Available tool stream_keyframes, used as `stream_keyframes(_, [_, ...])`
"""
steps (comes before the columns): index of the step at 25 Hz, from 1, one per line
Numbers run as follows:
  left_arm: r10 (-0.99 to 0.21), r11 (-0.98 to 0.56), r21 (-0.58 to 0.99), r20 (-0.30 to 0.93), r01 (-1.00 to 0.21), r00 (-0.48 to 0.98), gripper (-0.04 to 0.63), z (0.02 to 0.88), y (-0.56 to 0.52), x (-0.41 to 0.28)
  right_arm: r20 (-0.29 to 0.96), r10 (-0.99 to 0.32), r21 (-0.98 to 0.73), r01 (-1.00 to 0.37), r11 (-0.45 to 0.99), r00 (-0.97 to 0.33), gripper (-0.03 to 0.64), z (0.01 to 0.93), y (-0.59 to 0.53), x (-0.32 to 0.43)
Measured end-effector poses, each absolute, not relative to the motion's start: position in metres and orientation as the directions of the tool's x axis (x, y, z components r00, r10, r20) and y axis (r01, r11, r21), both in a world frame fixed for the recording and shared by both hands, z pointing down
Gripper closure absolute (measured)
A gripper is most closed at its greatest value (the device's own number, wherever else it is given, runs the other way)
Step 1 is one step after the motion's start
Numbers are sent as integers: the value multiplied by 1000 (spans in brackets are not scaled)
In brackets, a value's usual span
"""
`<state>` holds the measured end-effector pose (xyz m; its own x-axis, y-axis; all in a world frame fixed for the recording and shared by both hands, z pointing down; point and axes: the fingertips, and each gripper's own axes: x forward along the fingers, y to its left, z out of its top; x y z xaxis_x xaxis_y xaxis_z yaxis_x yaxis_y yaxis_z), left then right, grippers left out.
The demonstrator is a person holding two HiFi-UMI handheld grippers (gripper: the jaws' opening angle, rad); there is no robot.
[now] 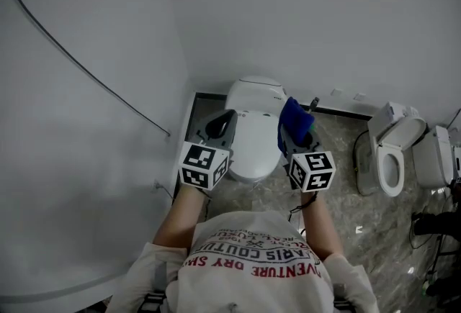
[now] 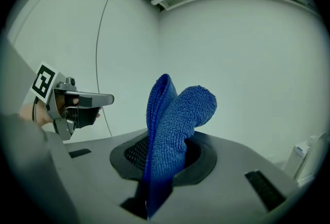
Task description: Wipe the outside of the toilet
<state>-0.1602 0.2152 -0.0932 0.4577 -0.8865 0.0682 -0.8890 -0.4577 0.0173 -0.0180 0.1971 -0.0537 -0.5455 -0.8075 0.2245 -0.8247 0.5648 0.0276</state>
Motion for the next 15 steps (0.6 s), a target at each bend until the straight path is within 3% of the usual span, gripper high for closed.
stream_keyframes(15, [-883, -463, 15, 82, -886, 463, 589, -89, 224, -152, 240, -807, 26, -828, 561, -539, 545, -52, 205, -11])
